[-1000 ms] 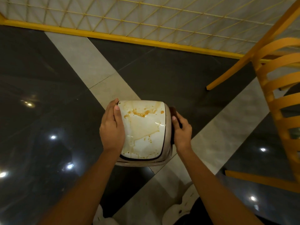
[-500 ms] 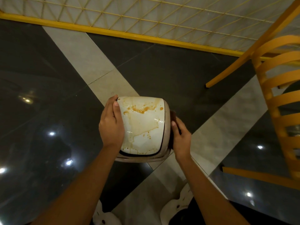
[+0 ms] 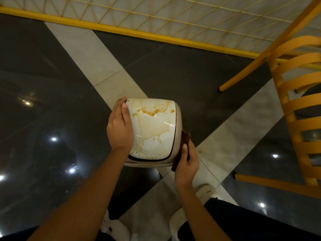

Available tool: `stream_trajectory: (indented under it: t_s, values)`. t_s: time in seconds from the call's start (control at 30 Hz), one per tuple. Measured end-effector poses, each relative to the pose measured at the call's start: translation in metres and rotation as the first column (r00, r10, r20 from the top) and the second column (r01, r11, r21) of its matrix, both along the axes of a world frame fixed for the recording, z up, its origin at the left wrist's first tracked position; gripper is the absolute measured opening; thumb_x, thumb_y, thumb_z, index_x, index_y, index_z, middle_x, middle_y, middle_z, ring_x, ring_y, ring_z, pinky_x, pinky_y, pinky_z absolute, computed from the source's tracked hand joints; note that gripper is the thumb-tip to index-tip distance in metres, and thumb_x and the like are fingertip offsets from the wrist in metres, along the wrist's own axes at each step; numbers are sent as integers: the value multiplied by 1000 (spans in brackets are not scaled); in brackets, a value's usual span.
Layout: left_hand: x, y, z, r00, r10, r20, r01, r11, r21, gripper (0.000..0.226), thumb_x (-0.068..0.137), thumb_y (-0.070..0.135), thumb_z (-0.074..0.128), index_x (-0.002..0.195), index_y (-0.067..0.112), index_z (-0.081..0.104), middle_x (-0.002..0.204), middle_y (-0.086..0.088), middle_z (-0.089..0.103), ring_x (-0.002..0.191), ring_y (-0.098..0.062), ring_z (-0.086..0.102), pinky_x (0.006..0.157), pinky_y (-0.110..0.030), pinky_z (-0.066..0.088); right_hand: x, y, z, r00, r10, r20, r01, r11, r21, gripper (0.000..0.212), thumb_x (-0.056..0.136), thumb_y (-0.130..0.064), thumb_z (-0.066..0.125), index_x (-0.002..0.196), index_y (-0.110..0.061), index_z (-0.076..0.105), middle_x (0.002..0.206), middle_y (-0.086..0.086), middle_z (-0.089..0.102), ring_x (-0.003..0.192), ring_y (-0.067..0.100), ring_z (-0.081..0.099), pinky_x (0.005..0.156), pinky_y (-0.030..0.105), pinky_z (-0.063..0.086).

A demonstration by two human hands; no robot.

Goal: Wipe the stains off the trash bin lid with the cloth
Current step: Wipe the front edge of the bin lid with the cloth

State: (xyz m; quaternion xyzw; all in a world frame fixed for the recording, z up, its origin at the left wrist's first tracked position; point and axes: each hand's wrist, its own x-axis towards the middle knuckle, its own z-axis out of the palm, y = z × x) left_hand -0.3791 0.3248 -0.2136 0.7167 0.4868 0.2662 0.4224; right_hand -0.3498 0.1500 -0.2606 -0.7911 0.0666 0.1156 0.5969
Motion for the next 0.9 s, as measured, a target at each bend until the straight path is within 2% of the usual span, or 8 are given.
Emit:
stream_trajectory:
  t_s: [0.13,0.23,0.3,0.4,0.57,0.67,0.8,0.9]
  values:
    - [-1,0,1,1000,-7,-5,7,1000,0,41,100,39,28,133,26,48,134,4,53,123,-15,49,100,-42,44,-9,7,4,995,-96,23,97,995,-8,31,95,-16,47,125,-19,54,125,-3,58,120,14,51,102,30,41]
    - [0,0,1,1000,-5,-7,5,1000,2,40,100,38,29,133,25,47,135,4,52,124,-15,49,100,-40,44,23,11,3,997,-33,-75,33,999,-4,31,96,-19,47,125,-23,54,123,-3,59,117,15,53,102,41,44]
    - [0,0,0,1000,-2,-5,2,1000,-3,40,100,39,29,133,26,47,135,4,52,124,-15,48,100,-40,44,24,12,2,995,-56,-88,57,998,12,31,96,-21,46,126,-21,55,123,-2,60,116,14,53,101,42,44]
    - [0,-1,0,1000,-1,-4,1,1000,5,40,100,39,29,133,26,47,135,4,52,123,-16,49,99,-41,45,-16,17,6,975,-220,-14,220,975,-15,32,97,-22,43,127,-21,54,123,-3,59,118,11,51,102,35,43]
    - [-1,0,-1,1000,-8,-1,8,1000,9,40,100,39,29,133,26,47,134,4,53,123,-15,49,99,-42,45,-58,34,13,916,-399,-40,399,917,-3,36,98,-22,39,133,-18,49,130,-2,55,123,12,47,103,32,40]
    - [0,0,0,1000,-10,4,10,1000,14,40,100,38,29,133,25,48,134,3,53,123,-15,49,99,-40,45,-31,28,12,940,-338,-43,337,941,-28,33,99,-21,39,130,-18,51,125,-3,57,119,12,50,101,31,43]
    - [-1,-1,-2,1000,-1,5,1,1000,15,40,100,40,29,132,26,48,133,3,54,122,-16,51,97,-40,47,-8,7,7,995,-92,-36,90,995,-45,34,98,-24,40,130,-23,50,127,-3,58,120,12,50,103,37,43]
    - [-1,-1,-1,1000,3,0,-3,1000,20,40,100,39,29,132,26,48,133,4,54,122,-16,50,98,-38,46,-13,-1,9,999,34,21,-33,999,-33,32,98,-24,38,128,-31,45,132,-7,53,125,9,46,105,25,38]
